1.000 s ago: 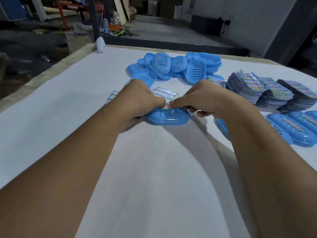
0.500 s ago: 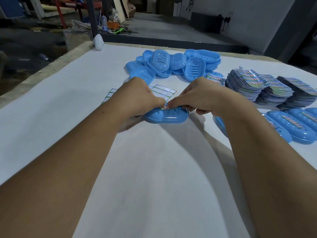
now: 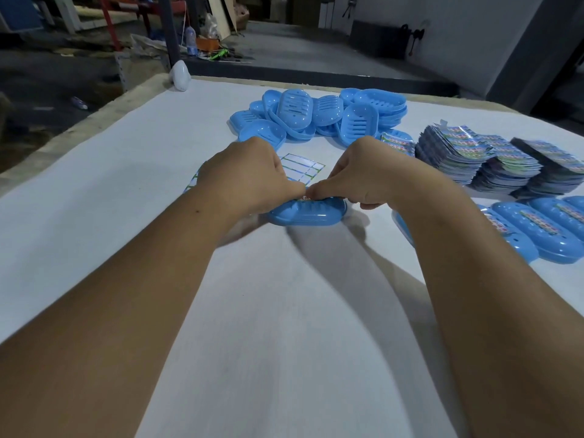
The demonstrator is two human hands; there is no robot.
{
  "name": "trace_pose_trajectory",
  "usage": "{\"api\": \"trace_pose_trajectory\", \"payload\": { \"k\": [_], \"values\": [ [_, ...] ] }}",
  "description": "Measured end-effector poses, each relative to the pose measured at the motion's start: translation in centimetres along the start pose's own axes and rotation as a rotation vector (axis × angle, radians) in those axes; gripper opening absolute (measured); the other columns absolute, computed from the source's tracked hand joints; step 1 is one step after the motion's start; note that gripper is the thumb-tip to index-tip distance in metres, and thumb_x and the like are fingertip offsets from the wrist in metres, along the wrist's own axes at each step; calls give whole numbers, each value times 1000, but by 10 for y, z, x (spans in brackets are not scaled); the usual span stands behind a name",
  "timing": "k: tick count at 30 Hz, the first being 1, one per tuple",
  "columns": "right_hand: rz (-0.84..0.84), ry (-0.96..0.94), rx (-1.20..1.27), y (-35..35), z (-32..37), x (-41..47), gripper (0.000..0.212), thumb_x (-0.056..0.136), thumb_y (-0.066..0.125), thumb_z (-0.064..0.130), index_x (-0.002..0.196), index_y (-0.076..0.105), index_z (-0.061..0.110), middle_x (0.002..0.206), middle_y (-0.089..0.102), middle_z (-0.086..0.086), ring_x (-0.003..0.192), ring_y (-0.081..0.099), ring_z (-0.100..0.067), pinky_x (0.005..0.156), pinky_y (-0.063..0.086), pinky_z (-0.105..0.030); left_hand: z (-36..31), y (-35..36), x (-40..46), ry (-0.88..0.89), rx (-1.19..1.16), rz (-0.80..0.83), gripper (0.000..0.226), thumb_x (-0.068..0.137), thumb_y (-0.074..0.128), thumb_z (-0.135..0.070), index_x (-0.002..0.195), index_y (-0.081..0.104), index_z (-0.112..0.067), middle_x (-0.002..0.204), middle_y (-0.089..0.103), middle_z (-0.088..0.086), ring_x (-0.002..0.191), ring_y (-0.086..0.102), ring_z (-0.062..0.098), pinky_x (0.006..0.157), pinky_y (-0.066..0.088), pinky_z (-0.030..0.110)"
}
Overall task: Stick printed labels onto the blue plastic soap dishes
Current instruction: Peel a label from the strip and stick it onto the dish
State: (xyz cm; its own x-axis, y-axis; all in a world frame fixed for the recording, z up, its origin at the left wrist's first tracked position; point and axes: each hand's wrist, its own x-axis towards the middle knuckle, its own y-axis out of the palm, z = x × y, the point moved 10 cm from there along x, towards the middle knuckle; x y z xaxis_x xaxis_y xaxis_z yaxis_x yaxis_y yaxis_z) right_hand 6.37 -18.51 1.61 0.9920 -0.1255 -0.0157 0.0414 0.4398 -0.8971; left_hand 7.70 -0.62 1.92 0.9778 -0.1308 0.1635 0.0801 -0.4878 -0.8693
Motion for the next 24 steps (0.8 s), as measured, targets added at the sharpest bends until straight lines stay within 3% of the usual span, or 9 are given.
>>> {"api": "trace_pose_trajectory", "payload": {
  "k": [3,7,10,12,14,15,17,19,24],
  "values": [
    [-28,-8,-65,-4,2,-1,61,56,86,65,84,76,12,58,62,-2,40,51,-15,52,56,-31,0,-3,1,16,18,-19,35,65,75,-56,72,64,-24,72,67,-11,73,63,12,60,41,28],
    [1,15,-51,-3,-5,-1,68,54,83,74,85,75,14,71,72,-5,41,56,-13,58,62,-32,5,3,3,-11,-92,24,37,65,82,-55,70,65,-22,70,67,-9,68,62,11,61,48,29],
    [-23,-10,4,-8,-6,-1,67,69,74,76,88,75,12,65,63,-2,48,56,-14,53,53,-26,14,1,5,-66,-306,-30,40,75,78,-56,67,63,-19,56,63,-11,59,59,9,52,42,27],
    [-94,-92,57,-17,0,-3,53,80,71,69,88,74,16,66,62,3,57,56,-12,54,45,-25,20,-8,7,-75,-338,-128,40,82,70,-56,71,62,-18,62,62,-10,65,60,11,58,44,28],
    [-67,-197,111,-14,12,-12,37,80,77,60,95,73,26,84,70,11,74,63,-4,67,49,-22,23,-17,6,-70,-319,-223,38,84,67,-54,72,63,-18,67,62,-11,71,61,10,62,45,29],
    [3,-236,117,-5,19,-18,40,76,81,57,105,71,32,98,70,15,87,64,0,78,52,-21,23,-19,6,-67,-309,-247,38,85,66,-54,73,63,-18,68,63,-11,72,61,9,62,44,29],
    [121,-282,88,15,27,-30,64,71,86,51,130,62,38,119,65,17,108,62,-2,96,52,-26,22,-18,6,-53,-300,-253,36,85,65,-54,73,63,-19,69,63,-11,71,61,10,62,43,29],
    [118,-297,47,23,31,-37,74,70,86,47,138,57,37,127,62,14,114,61,-8,101,50,-32,20,-17,6,-37,-291,-255,35,85,65,-54,74,63,-20,70,63,-11,71,61,10,62,42,29],
    [-89,-246,-29,13,26,-55,63,74,78,54,131,62,33,113,66,13,102,63,-13,84,48,-28,20,-14,5,-24,-312,-258,34,83,66,-52,74,63,-20,69,63,-9,69,62,16,65,49,33]
  ]
}}
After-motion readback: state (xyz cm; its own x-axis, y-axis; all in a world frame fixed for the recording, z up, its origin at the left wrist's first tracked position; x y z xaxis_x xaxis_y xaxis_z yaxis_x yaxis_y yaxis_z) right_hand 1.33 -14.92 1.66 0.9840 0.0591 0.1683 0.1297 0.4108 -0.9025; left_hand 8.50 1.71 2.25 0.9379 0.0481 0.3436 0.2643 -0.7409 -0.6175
